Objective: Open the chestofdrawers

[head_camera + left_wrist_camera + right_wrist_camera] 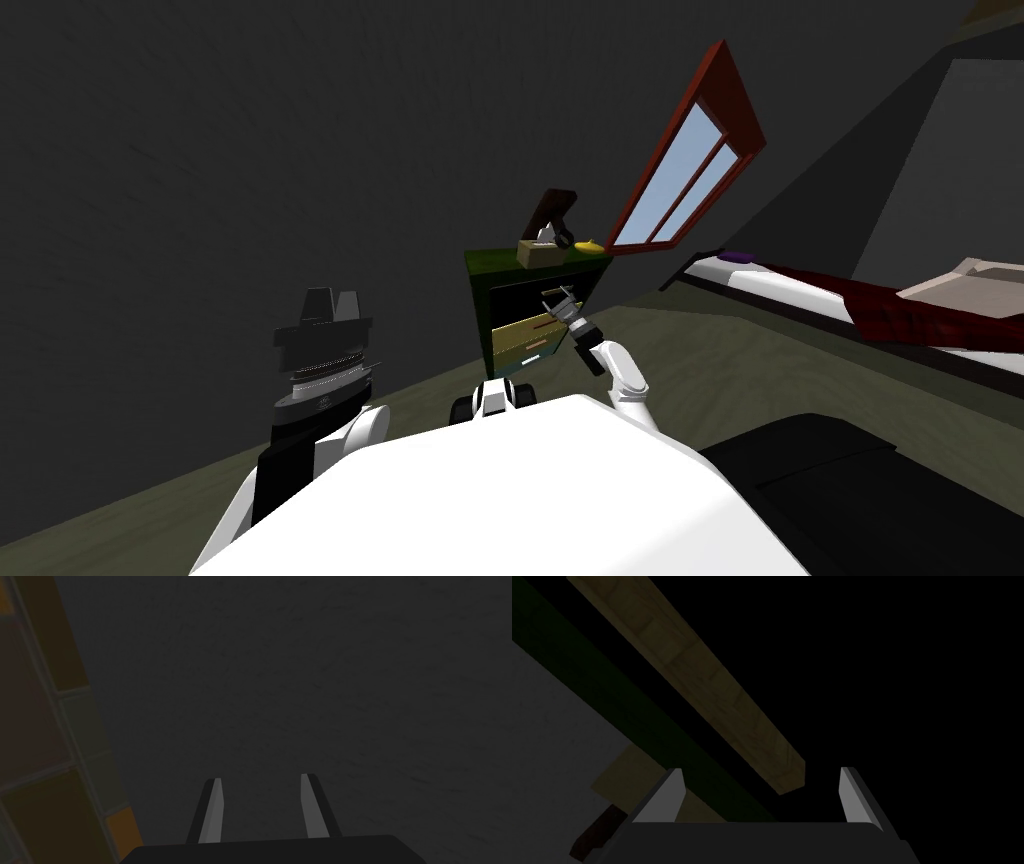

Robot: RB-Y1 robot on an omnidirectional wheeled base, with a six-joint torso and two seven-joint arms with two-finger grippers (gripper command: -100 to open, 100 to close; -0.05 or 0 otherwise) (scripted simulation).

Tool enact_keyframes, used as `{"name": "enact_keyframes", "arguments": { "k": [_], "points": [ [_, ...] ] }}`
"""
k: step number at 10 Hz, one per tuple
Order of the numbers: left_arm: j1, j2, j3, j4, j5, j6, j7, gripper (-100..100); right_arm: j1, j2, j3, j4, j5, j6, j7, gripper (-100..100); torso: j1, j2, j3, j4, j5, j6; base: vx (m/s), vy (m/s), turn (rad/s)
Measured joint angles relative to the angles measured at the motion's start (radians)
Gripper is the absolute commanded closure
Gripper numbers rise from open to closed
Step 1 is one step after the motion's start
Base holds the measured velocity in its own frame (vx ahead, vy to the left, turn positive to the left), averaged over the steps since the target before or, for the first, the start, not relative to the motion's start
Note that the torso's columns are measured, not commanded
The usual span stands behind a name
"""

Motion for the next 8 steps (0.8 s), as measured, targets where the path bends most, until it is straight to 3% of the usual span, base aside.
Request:
{"name": "enact_keyframes", "arguments": {
  "k": [4,8],
  "points": [
    [0.0,0.0,0.0,0.0,0.0,0.0,0.0,0,-0.026,-0.039,-0.017,0.04,0.125,0.018,0.077,-100,0.0,0.001,0.0,0.0,0.0,0.0,-0.014,0.105,-0.049],
    [0.0,0.0,0.0,0.0,0.0,0.0,0.0,0,-0.035,-0.064,-0.031,0.06,0.205,0.025,0.134,-100,-0.001,0.0,0.0,0.0,0.0,0.0,-0.013,0.057,-0.026]
  ]
}}
